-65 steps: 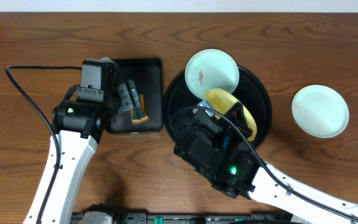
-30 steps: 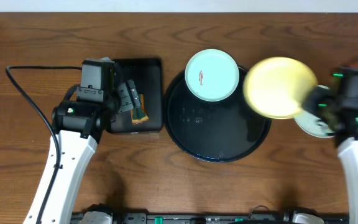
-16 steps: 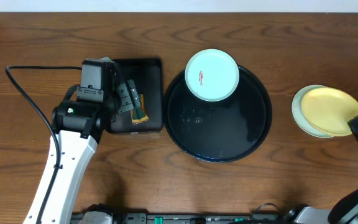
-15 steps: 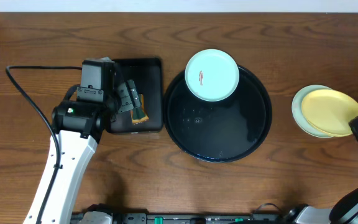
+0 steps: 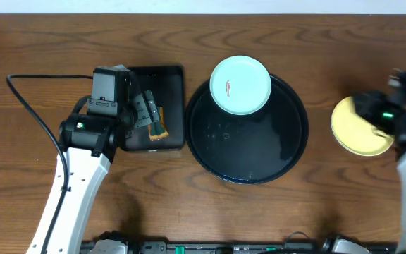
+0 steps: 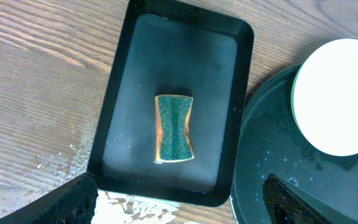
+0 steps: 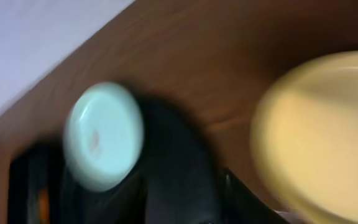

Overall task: Clean dirty plates on tray and stack at the side
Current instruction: 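Move the right gripper to the remaining mint plate and drag it center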

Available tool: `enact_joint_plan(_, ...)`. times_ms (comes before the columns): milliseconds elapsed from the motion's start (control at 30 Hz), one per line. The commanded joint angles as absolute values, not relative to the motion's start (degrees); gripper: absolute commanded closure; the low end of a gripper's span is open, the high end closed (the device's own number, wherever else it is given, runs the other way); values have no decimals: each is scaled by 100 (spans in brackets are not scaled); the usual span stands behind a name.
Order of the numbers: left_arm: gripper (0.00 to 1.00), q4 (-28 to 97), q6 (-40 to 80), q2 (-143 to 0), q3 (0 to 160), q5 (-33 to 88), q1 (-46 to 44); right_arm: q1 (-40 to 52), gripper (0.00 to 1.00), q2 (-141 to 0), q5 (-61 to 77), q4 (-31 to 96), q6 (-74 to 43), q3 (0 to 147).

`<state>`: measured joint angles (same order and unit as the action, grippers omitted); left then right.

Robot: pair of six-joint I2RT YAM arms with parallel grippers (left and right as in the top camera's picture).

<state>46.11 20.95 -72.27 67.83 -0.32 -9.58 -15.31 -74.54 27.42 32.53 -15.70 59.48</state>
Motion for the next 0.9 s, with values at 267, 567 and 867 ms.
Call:
enact_joint_plan(267,14,4624,2058,-7255,6853,-43,-943,1586,51,-9334,735,2790,-1061,6530)
enact_joint_plan(567,14,4624,2058,-7255,6853,-43,-943,1328,47,-11072,211,1754,-1063,7371)
enact_joint_plan(867,14,4624,2058,-7255,6853,-43,-943,1271,93,-11611,239,1693,-1066,7371)
